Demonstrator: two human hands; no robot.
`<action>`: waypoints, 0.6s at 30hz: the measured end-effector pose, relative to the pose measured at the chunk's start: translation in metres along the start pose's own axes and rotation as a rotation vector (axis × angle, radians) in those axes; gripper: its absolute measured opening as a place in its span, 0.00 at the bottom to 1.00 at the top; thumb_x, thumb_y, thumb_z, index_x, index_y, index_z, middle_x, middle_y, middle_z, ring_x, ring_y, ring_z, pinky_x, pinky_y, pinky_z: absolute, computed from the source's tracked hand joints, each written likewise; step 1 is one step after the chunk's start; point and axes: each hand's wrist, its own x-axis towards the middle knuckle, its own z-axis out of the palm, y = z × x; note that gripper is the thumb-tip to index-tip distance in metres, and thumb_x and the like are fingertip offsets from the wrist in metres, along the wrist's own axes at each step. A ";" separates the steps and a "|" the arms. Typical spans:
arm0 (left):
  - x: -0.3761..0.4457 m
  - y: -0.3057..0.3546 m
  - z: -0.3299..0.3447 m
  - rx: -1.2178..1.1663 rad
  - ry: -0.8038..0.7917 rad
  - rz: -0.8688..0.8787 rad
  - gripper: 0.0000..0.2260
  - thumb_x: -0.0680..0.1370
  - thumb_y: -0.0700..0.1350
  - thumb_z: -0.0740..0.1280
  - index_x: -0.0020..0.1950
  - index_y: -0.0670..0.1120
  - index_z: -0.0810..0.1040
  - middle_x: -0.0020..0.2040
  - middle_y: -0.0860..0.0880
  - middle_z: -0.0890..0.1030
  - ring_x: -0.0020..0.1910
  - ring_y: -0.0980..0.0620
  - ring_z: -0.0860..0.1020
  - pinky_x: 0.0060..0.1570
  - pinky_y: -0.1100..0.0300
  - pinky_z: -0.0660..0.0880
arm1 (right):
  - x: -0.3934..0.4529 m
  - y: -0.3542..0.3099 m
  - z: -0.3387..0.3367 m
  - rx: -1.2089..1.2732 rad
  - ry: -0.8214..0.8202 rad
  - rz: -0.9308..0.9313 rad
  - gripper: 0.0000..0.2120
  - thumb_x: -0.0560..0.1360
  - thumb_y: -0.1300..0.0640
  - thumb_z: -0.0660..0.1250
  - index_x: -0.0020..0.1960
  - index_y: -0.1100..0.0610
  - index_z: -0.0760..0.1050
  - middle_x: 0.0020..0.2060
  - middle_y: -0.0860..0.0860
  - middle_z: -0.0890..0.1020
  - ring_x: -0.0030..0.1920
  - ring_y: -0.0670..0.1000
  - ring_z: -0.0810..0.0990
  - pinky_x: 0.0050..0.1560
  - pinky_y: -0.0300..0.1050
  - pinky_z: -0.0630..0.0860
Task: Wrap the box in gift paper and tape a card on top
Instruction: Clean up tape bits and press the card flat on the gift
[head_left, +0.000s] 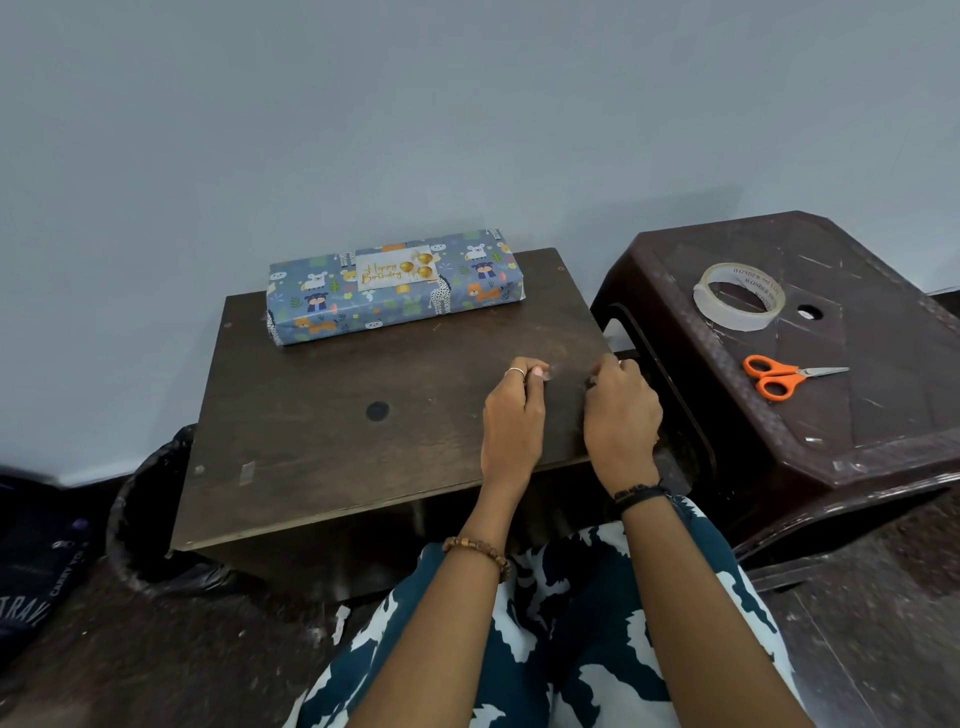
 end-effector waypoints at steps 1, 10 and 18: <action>0.000 0.000 -0.001 -0.002 -0.001 0.000 0.09 0.82 0.42 0.57 0.49 0.47 0.76 0.40 0.40 0.80 0.35 0.45 0.74 0.34 0.58 0.68 | 0.001 0.002 -0.001 0.018 -0.002 0.000 0.10 0.78 0.63 0.61 0.58 0.63 0.71 0.54 0.59 0.75 0.52 0.59 0.77 0.47 0.49 0.72; 0.001 0.001 -0.001 -0.025 -0.002 -0.023 0.09 0.82 0.43 0.56 0.47 0.48 0.75 0.37 0.40 0.78 0.29 0.54 0.68 0.31 0.58 0.66 | -0.003 0.017 0.001 0.152 0.000 -0.079 0.08 0.77 0.62 0.64 0.55 0.61 0.74 0.52 0.56 0.77 0.50 0.56 0.78 0.48 0.49 0.75; 0.002 -0.003 -0.001 -0.014 -0.003 -0.038 0.10 0.82 0.43 0.56 0.48 0.44 0.76 0.33 0.47 0.74 0.29 0.56 0.67 0.30 0.62 0.65 | 0.002 0.023 0.003 0.078 -0.032 -0.140 0.09 0.77 0.59 0.63 0.55 0.62 0.75 0.52 0.56 0.77 0.49 0.58 0.79 0.48 0.55 0.76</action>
